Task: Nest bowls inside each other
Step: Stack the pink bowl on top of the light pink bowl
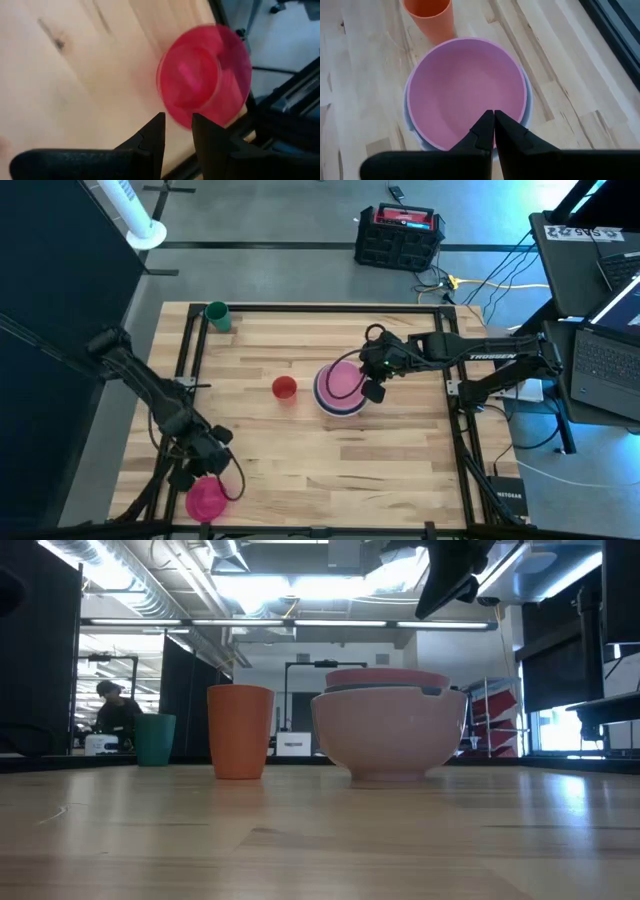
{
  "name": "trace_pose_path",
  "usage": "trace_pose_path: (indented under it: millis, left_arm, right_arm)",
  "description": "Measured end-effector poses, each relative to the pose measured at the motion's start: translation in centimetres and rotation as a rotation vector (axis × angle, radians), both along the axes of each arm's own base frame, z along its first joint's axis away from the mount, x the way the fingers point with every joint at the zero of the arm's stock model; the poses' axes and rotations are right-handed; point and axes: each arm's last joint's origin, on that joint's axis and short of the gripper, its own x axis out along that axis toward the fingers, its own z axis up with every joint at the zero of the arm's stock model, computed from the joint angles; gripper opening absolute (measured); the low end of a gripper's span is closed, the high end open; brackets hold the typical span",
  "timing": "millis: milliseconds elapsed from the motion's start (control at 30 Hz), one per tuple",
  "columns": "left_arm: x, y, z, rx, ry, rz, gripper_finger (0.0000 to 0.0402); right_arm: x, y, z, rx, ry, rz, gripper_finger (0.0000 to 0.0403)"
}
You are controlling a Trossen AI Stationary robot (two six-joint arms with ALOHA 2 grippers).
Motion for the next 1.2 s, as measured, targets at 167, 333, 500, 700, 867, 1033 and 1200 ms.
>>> trace_pose_path:
  millis: [167,333,500,700,867,1033,1200]
  left_arm:
    - [0.3,-0.9,-0.6,-0.006,0.016,0.028,0.0080]
    - [0.4,-1.5,-1.6,0.025,0.050,0.021,0.0080]
    - [0.6,-1.7,-2.4,0.058,0.062,0.022,0.0080]
    - [0.9,-1.9,-2.9,0.085,0.050,0.021,0.0080]
    - [1.0,-1.9,-3.3,0.109,0.039,0.022,0.0080]
    - [1.0,-2.0,-3.4,0.115,0.041,0.023,0.0080]
    - [1.3,-2.3,-4.0,0.123,0.046,0.014,0.0080]
  right_arm:
    - [-0.1,0.0,-0.1,-0.013,0.022,0.020,0.0000]
    - [-0.1,0.0,-0.1,-0.025,0.027,0.037,0.0000]
    - [-0.2,0.0,-0.1,-0.027,0.028,0.045,0.0000]
    - [-0.2,0.0,-0.1,-0.023,0.030,0.055,0.0000]
    - [-0.2,0.1,-0.1,-0.021,0.031,0.063,0.0000]
    - [-0.2,0.1,-0.1,-0.027,0.033,0.072,0.0000]
    - [-0.2,0.1,-0.1,-0.026,0.034,0.072,0.0000]
